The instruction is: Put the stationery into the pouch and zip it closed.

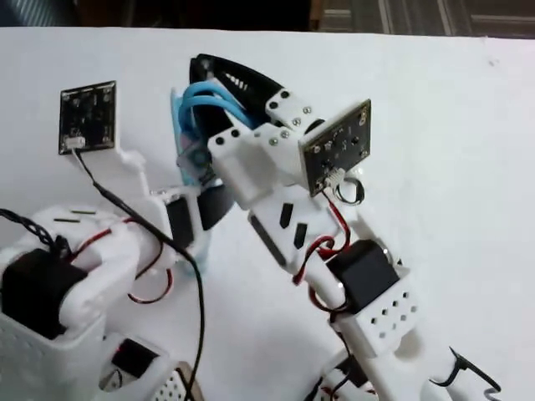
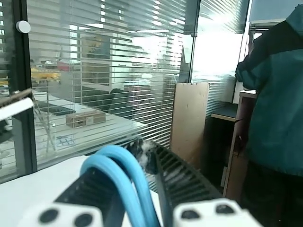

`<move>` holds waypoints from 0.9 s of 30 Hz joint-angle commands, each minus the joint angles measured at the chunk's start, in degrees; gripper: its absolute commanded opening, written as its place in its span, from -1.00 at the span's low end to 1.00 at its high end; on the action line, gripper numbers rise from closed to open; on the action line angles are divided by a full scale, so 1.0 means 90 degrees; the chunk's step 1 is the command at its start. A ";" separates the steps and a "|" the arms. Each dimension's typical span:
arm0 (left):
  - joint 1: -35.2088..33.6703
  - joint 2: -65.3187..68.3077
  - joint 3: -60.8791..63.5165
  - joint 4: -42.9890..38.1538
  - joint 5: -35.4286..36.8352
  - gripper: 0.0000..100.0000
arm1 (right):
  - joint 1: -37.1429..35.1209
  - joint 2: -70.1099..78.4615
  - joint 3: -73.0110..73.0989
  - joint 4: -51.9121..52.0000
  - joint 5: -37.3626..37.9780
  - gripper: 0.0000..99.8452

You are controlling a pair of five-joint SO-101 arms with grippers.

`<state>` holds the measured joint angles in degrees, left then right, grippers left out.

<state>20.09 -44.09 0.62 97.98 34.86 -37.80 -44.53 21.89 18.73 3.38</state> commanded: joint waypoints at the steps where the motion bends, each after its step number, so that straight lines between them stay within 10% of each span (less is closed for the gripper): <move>1: -0.0161 0.0015 -0.0127 -0.0156 0.0059 -0.52 | 0.0044 -0.0015 -0.0332 -0.0015 -0.0078 -0.97; 18: -0.1304 0.0015 0.1026 -0.0469 -0.0029 -0.56 | 0.0054 -0.0015 -0.0332 -0.0015 -0.0078 -0.97; 27: -0.1294 -0.0024 0.1006 -0.0547 -0.1661 -0.86 | 0.0190 -0.0015 -0.0332 -0.0015 -0.0098 -0.97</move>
<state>8.04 -44.00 9.76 94.20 24.40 -36.75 -44.53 21.89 18.73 3.03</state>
